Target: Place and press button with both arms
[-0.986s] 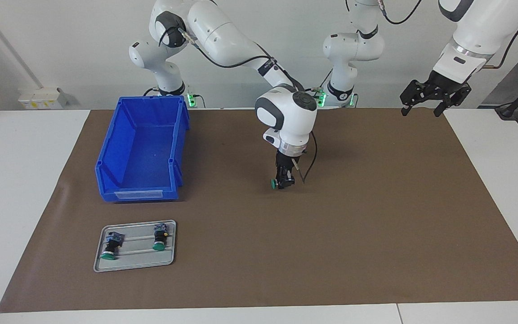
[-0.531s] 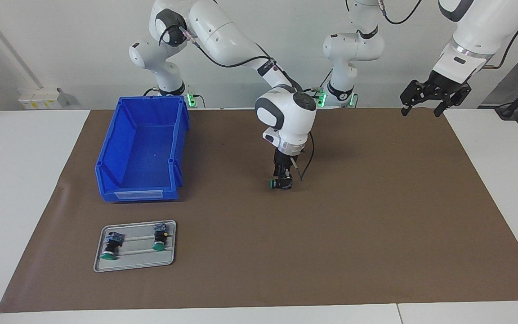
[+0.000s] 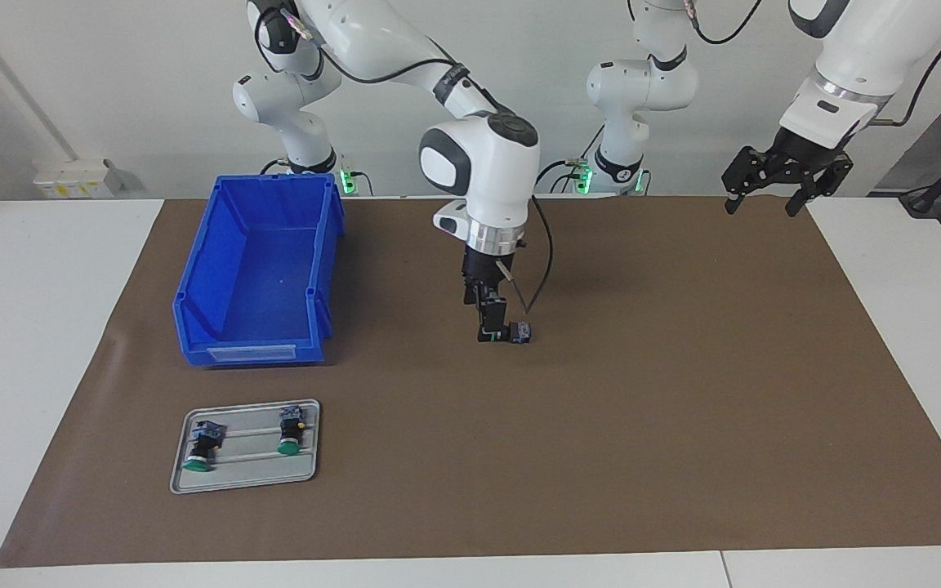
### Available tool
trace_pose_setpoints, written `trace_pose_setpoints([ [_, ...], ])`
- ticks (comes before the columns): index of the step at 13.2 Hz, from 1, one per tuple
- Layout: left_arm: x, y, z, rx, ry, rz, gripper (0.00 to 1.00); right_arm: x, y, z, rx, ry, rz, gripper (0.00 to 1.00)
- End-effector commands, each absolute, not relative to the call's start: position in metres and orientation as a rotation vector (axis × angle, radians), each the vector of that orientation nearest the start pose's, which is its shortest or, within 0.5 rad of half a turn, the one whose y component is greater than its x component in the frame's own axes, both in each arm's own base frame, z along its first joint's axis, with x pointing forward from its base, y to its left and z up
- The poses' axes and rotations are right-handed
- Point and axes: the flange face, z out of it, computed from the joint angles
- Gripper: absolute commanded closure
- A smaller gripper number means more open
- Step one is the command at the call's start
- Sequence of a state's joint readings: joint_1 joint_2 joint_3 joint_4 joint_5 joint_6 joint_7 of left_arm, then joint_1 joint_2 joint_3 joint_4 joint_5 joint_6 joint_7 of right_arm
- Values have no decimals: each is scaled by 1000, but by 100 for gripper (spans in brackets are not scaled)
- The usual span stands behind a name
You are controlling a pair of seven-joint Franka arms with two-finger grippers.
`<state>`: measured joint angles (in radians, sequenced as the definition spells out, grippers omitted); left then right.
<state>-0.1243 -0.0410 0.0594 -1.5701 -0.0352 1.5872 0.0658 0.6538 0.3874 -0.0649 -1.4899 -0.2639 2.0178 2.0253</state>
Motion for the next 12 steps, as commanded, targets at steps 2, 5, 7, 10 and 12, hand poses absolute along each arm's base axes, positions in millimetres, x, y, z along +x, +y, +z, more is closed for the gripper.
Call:
trace_pose_setpoints([
  [2, 539, -76, 644, -3118, 521, -188, 0, 591, 292, 516, -2527, 1707, -393, 0],
  [5, 530, -126, 614, -3032, 877, -220, 0, 601, 205, 561, -2601, 1526, -308, 0],
  [7, 522, -164, 590, -2968, 1075, -222, 0, 598, 152, 579, -2726, 1375, -245, 0],
  [10, 511, -217, 551, -2768, 1482, -280, 4, 590, 73, 583, -2924, 1121, -92, 0],
  [12, 510, -250, 524, -2705, 1595, -270, 4, 586, 34, 580, -3054, 812, -10, 0],
])
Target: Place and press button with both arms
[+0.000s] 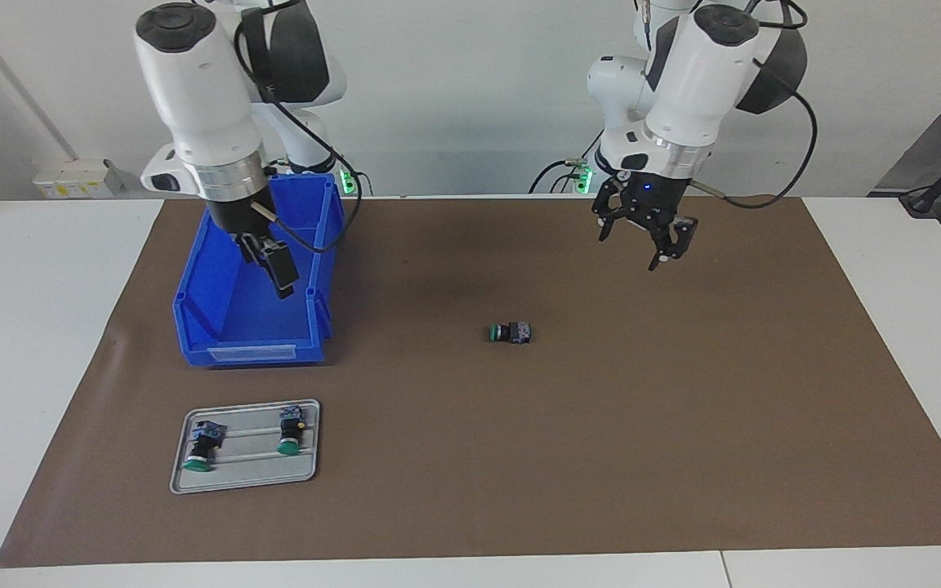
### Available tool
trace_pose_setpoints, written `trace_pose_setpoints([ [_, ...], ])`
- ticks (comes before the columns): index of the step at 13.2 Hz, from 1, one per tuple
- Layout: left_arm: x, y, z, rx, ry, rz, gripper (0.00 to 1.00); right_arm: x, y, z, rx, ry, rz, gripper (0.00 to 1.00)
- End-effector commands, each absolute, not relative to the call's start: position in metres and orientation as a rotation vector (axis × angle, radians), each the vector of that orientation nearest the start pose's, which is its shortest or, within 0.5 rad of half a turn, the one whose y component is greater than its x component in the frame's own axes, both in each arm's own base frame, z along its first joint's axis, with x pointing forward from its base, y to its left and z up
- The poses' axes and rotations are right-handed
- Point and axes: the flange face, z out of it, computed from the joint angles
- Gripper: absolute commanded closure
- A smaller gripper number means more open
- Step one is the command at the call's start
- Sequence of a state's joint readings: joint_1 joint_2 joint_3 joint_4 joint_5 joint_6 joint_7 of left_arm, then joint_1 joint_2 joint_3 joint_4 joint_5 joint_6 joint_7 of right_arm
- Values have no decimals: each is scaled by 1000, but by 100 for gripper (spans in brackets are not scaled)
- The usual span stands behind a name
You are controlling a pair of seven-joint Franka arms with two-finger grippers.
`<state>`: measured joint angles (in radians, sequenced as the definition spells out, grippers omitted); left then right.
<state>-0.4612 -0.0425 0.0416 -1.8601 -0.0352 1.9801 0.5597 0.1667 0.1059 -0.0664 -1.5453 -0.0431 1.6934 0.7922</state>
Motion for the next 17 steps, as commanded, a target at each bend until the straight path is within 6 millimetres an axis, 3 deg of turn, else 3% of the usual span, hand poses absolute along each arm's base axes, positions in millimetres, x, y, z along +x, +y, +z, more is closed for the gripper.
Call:
trace_pose_setpoints([
  [1, 514, -263, 510, -2656, 1666, -265, 5, 586, 17, 580, -3103, 617, 14, 0],
  [2, 511, -281, 499, -2590, 1755, -285, 13, 584, -3, 583, -3132, 440, 15, 0],
  [4, 510, -301, 476, -2524, 1846, -271, 17, 577, -31, 605, -3140, 342, -45, 0],
  [8, 504, -338, 431, -2415, 1981, -258, 19, 547, -35, 660, -3120, 392, -187, 0],
  [11, 501, -364, 397, -2365, 2037, -255, 20, 535, -27, 654, -3117, 470, -112, 0],
  [15, 505, -379, 347, -2348, 2064, -193, 22, 528, -24, 645, -3120, 458, -75, 0],
  [17, 507, -380, 337, -2348, 2064, -180, 23, 522, -24, 639, -3124, 441, -36, 0],
])
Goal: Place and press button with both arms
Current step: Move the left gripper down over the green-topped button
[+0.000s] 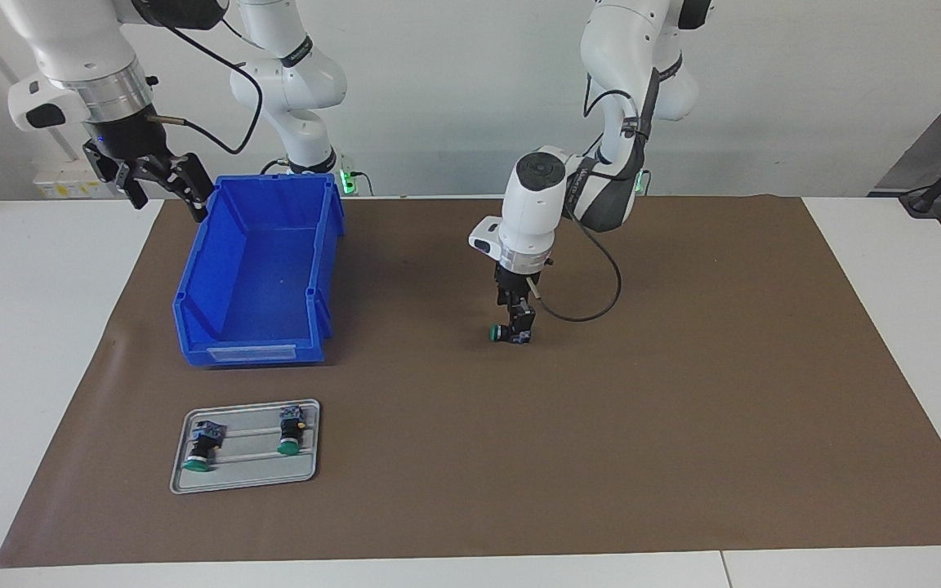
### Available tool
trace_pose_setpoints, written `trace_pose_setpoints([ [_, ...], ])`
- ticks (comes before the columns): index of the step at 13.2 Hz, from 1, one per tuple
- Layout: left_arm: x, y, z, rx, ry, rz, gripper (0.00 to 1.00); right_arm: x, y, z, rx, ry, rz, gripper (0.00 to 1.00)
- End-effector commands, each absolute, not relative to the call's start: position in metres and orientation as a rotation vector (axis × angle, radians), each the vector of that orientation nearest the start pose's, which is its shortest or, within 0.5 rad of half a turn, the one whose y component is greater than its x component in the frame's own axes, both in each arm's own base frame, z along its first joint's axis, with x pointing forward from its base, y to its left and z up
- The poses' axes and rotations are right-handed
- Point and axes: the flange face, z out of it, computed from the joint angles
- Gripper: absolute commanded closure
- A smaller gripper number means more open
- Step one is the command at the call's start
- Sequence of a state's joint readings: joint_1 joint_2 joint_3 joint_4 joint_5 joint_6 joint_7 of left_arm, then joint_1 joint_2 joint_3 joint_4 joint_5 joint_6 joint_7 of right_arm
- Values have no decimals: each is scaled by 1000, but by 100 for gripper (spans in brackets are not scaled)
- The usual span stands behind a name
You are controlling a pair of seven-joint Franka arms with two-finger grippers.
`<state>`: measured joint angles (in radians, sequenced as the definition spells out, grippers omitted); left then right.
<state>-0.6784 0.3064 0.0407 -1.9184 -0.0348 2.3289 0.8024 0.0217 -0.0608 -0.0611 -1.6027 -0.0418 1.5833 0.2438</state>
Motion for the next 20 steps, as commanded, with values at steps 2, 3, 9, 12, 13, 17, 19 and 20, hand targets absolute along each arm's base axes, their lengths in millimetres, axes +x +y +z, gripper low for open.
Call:
trace_pose_setpoints([
  [2, 510, -381, 324, -2358, 2058, -171, 23, 522, -16, 640, -3146, 393, 37, 0],
  [3, 511, -382, 320, -2359, 2053, -188, 23, 527, -5, 641, -3151, 362, 39, 0],
  [9, 498, -398, 302, -2337, 2082, -176, 25, 525, -2, 642, -3138, 351, 24, 0],
  [12, 497, -397, 301, -2372, 2043, -174, 59, 524, -2, 642, -3136, 354, 27, 0],
  [13, 496, -397, 301, -2371, 2045, -167, 80, 524, -1, 643, -3136, 358, 24, 0],
  [17, 502, -391, 311, -2381, 2029, -167, 100, 524, -6, 641, -3135, 365, 24, 0],
  [19, 509, -380, 341, -2392, 2007, -233, 100, 524, -8, 642, -3133, 368, 20, 0],
  [20, 514, -365, 360, -2414, 1978, -255, 100, 524, -2, 640, -3135, 351, 27, 0],
])
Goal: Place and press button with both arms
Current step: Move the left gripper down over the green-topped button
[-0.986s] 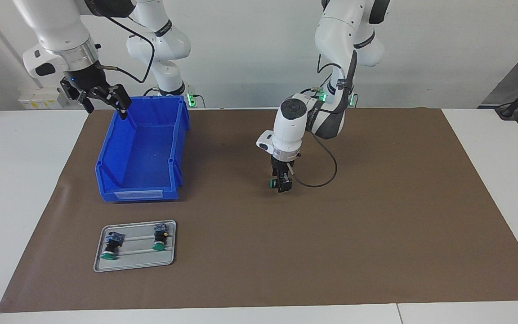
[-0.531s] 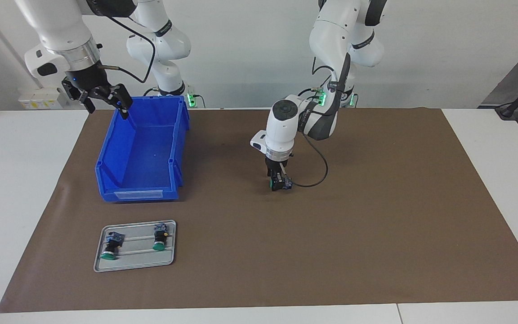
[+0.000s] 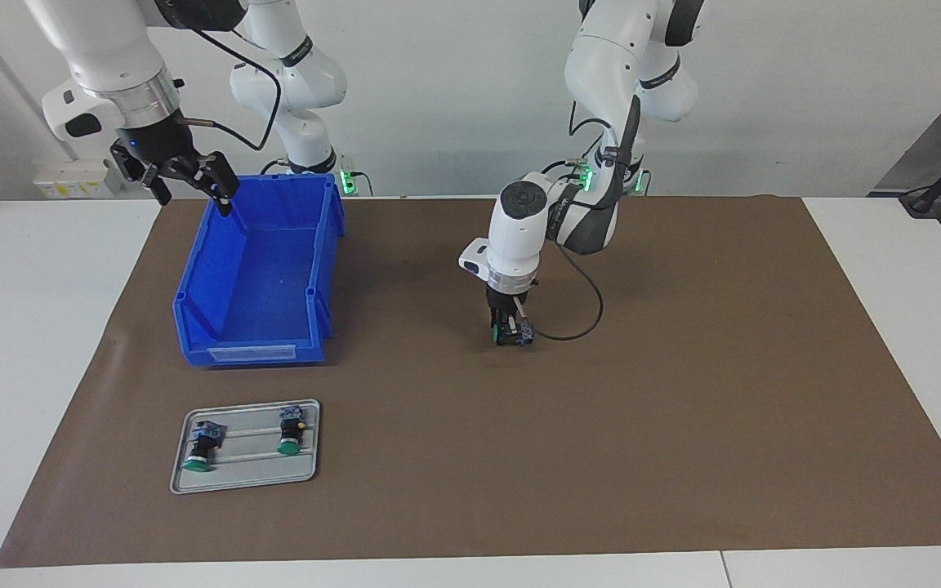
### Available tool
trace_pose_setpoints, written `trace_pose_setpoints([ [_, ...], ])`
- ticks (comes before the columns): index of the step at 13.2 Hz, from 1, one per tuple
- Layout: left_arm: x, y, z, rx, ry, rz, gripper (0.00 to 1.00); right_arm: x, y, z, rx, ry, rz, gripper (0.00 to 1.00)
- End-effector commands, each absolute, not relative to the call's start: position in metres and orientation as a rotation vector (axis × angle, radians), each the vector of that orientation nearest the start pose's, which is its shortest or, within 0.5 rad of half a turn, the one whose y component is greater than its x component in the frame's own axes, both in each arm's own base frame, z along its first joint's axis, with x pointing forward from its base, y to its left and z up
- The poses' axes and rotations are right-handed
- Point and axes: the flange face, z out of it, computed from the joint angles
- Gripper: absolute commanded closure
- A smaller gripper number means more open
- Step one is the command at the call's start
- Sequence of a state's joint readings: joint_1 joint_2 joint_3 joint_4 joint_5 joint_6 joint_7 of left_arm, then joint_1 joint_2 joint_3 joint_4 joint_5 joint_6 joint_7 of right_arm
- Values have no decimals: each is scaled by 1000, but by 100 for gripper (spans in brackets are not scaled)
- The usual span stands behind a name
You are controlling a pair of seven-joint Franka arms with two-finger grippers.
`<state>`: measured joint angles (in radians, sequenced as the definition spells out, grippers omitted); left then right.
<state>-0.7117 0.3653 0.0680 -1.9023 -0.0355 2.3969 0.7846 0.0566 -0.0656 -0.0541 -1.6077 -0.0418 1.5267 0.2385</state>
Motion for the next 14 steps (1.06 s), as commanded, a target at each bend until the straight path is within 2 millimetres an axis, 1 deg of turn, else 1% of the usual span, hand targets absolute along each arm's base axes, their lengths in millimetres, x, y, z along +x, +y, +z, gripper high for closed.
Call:
trace_pose_setpoints([
  [1, 517, -354, 379, -2429, 1959, -265, 100, 524, 2, 641, -3136, 341, 29, 0],
  [2, 520, -340, 394, -2448, 1940, -256, 100, 524, 14, 642, -3139, 312, 22, 0],
  [3, 519, -332, 402, -2460, 1935, -216, 100, 524, 18, 641, -3139, 300, 27, 0],
  [4, 519, -321, 413, -2474, 1922, -199, 100, 524, 12, 641, -3133, 316, 29, 0],
  [5, 527, -295, 417, -2489, 1906, -171, 100, 525, 5, 640, -3131, 323, 30, 0],
  [6, 533, -275, 417, -2452, 1955, -155, 100, 525, -4, 640, -3127, 346, 30, 0],
  [7, 535, -259, 411, -2484, 1960, -149, 100, 526, -14, 638, -3124, 368, 32, 0],
  [8, 542, -240, 408, -2651, 1897, -200, 100, 527, -12, 638, -3130, 345, 33, 0],
  [9, 544, -223, 404, -2751, 1907, -248, 100, 527, -19, 638, -3106, 353, 36, 0],
  [10, 543, -199, 398, -2795, 1946, -307, 100, 526, -19, 638, -3097, 354, 39, 0],
  [11, 539, -181, 389, -2864, 1942, -377, 100, 525, -18, 640, -3097, 351, 34, 0],
  [13, 533, -154, 375, -2876, 1960, -538, 100, 526, -18, 639, -3097, 351, 30, 0],
  [14, 527, -147, 368, -2904, 1968, -608, 100, 527, -14, 640, -3097, 342, 16, 0],
])
